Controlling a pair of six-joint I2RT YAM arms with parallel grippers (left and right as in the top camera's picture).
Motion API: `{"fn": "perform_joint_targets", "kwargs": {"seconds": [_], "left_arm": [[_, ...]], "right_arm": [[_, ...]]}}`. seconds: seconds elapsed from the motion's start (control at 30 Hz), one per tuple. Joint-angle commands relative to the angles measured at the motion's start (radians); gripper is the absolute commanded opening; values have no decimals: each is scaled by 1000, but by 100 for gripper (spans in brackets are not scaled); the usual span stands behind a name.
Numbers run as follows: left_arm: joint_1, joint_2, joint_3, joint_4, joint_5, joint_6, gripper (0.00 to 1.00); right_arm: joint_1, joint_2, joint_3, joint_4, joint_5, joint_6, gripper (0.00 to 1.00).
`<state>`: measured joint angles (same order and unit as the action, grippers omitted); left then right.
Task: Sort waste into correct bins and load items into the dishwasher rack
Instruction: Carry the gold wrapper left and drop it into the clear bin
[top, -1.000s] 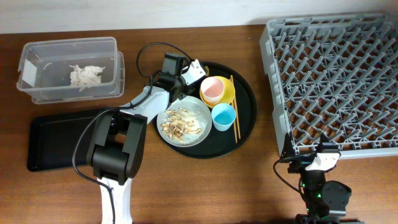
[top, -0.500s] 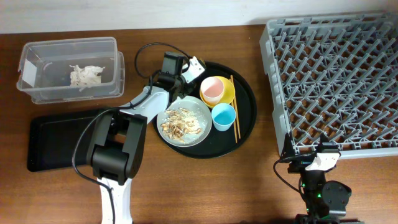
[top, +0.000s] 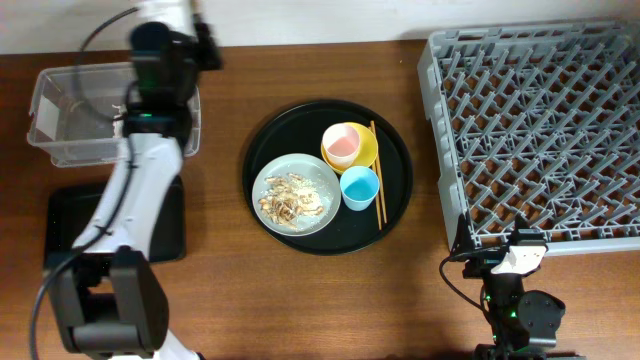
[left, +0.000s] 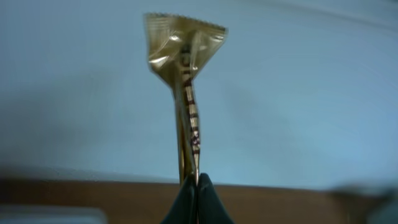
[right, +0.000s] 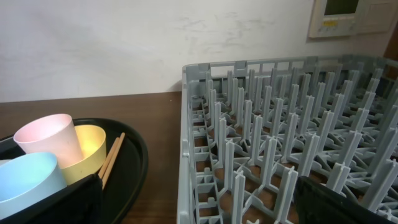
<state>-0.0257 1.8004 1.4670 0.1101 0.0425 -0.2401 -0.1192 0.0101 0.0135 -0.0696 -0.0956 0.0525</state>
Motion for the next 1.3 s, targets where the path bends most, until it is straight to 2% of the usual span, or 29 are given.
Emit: {"fn": "perform_joint_targets", "kwargs": {"seconds": [0.0,0.1,0.23,0.27,0.3,0.33,0.43,0.5,0.57,0.63,0.73,0.93,1.0,1.07,1.1,1.2,1.27], "left_arm": [[122,20,-11,-109,-116,-497,1],[202,20,-11,-183,-145,-669,1],[270,20,-11,-209,-145,-727,1],[285,20,-11,-214,-145,-737,4],[290,20,-11,-219,-145,-737,11],[291,20,-11,-221,-145,-737,25],[294,20,-11,-228,-144,-737,49],[293,20,-11,-228,-140,-736,78],[293,19,-11,-233,-133,-735,99],[293,18,-11,-235,-102,-735,99],[293,3,-11,-230,80,-729,99],[289,-81,-11,-138,445,-572,99],[283,-138,-11,-241,506,-569,99],[275,-201,-11,-429,512,-547,99],[267,-237,-11,-549,517,-496,99],[232,-302,-11,-779,520,-368,99],[195,-332,-11,-875,520,-305,99]], "right_arm": [[-7,-6,-8,-2,2,7,98],[-7,-6,-8,-2,2,7,99],[-7,-6,-8,-2,2,7,98],[-7,-6,-8,-2,2,7,98],[-7,-6,-8,-2,2,7,98],[-7,-7,-8,-2,2,7,98],[-7,-6,-8,-2,2,7,98],[-7,-6,-8,-2,2,7,98],[-7,-6,-8,-2,2,7,98],[-7,-6,-8,-2,2,7,99],[-7,-6,-8,-2,2,7,98],[-7,-6,-8,-2,2,7,98],[-7,-6,-8,-2,2,7,98],[-7,-6,-8,-2,2,7,98],[-7,-6,-8,-2,2,7,98],[-7,-6,-8,-2,2,7,98],[-7,-6,-8,-2,2,7,98]]}}
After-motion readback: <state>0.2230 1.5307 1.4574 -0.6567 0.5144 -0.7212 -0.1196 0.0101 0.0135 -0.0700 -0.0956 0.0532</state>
